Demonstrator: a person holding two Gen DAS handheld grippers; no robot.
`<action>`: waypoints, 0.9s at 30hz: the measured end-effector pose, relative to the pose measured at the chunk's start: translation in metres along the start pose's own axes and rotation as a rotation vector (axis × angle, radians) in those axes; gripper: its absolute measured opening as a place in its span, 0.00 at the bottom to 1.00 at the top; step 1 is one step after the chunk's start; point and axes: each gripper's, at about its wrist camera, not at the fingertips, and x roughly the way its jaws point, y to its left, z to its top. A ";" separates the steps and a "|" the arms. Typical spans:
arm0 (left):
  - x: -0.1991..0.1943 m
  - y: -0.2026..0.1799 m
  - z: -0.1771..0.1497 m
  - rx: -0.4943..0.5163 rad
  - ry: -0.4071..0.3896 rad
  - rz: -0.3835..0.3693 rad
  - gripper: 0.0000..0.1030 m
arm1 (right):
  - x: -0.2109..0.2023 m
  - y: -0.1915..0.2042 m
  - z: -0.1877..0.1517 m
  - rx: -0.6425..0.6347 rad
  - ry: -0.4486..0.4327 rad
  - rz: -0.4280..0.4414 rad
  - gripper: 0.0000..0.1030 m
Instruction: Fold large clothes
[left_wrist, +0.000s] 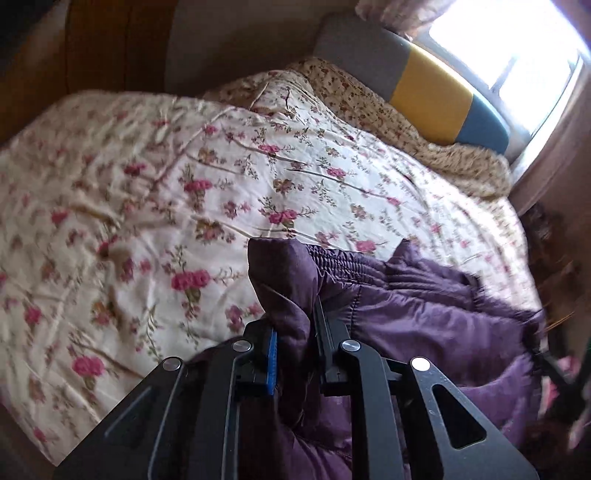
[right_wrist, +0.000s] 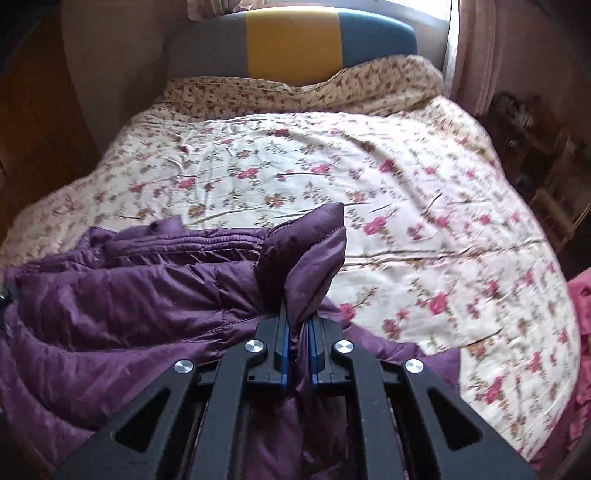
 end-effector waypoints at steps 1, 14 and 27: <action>0.004 -0.007 -0.002 0.036 -0.007 0.034 0.15 | 0.003 0.006 -0.002 -0.031 -0.004 -0.041 0.06; 0.056 -0.015 -0.016 0.134 -0.039 0.134 0.16 | 0.065 0.024 -0.022 -0.121 0.030 -0.167 0.06; 0.031 0.001 -0.011 0.022 -0.089 0.122 0.71 | 0.052 0.019 -0.017 -0.105 0.021 -0.181 0.26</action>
